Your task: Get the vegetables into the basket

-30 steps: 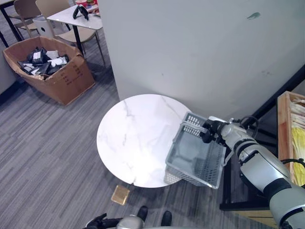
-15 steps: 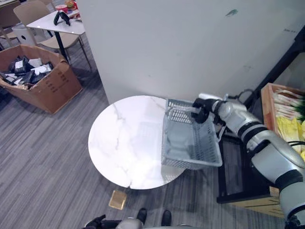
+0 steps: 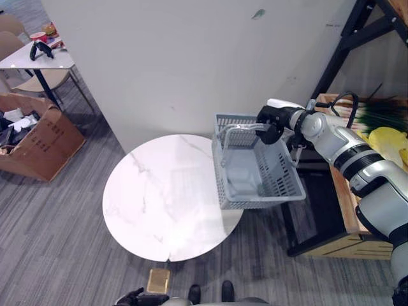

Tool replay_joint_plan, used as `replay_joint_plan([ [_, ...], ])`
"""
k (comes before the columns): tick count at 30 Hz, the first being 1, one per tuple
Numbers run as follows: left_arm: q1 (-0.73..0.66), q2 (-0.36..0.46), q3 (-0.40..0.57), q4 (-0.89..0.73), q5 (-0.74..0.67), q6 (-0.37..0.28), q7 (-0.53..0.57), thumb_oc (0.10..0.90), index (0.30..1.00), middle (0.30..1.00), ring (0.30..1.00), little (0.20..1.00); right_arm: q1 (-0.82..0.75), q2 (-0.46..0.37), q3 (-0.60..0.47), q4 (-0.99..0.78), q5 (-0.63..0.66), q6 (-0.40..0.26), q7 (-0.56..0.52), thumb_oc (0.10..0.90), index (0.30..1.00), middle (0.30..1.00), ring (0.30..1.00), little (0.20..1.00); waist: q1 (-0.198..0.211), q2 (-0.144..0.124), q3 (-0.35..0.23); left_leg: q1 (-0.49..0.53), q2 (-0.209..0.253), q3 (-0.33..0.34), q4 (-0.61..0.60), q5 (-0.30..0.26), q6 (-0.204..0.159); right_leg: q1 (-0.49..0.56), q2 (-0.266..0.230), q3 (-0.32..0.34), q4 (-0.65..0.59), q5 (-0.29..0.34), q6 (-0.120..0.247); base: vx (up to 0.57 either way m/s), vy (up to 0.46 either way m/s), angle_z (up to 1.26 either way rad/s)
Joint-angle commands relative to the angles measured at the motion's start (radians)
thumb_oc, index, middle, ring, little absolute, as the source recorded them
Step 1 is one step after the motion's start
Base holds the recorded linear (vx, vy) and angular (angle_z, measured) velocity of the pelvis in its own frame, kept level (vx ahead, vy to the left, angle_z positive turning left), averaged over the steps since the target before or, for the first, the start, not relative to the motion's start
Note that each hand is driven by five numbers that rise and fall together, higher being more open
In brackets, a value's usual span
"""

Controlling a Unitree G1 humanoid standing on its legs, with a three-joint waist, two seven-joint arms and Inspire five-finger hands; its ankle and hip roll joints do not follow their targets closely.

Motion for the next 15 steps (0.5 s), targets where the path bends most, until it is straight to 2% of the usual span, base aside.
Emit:
replay_joint_plan([
  [1,-0.003,0.036,-0.044,0.054,0.043,-0.008,-0.013,0.900,1.000,1.000,1.000,1.000,-0.197,-0.065,0.017,-0.043,0.006,-0.029,-0.057,0.400,0.300,0.300,0.300,0.300,0.018,-0.056,-0.091,0.042,0.012,0.017,0.000,-0.074,-0.035,0.049,-0.077,0.063,0.001,-0.076,0.095,-0.01,0.004,-0.05],
  [9,-0.014,0.032,-0.042,0.053,0.062,-0.004,-0.019,0.900,1.000,1.000,1.000,1.000,-0.125,-0.127,-0.010,-0.159,-0.003,-0.020,-0.033,0.400,0.300,0.300,0.300,0.300,0.008,-0.050,-0.092,0.047,0.013,0.025,0.000,-0.076,-0.034,0.052,-0.077,0.069,0.001,-0.076,0.094,-0.01,0.004,-0.03],
  [11,-0.013,0.028,-0.035,0.053,0.069,0.000,-0.027,0.900,1.000,1.000,1.000,1.000,-0.070,-0.190,-0.008,-0.251,-0.003,-0.017,0.008,0.400,0.300,0.300,0.300,0.300,-0.001,-0.046,-0.088,0.046,0.014,0.032,0.000,-0.076,-0.036,0.048,-0.077,0.069,0.001,-0.073,0.095,0.00,0.000,0.00],
  [12,-0.013,0.028,-0.035,0.053,0.069,0.000,-0.027,0.900,1.000,1.000,1.000,1.000,-0.068,-0.191,-0.009,-0.252,-0.004,-0.017,0.008,0.400,0.300,0.300,0.300,0.300,-0.001,-0.046,-0.088,0.046,0.014,0.032,0.000,-0.076,-0.036,0.048,-0.077,0.070,0.001,-0.073,0.095,0.00,0.000,0.00],
  [15,-0.007,0.028,-0.020,0.045,0.074,0.001,-0.035,0.900,1.000,1.000,1.000,1.000,0.013,-0.265,-0.036,-0.382,0.009,-0.017,0.043,0.400,0.300,0.300,0.300,0.300,-0.011,-0.042,-0.084,0.044,0.014,0.037,0.000,-0.075,-0.037,0.043,-0.075,0.075,0.001,-0.070,0.096,0.00,0.000,0.00],
])
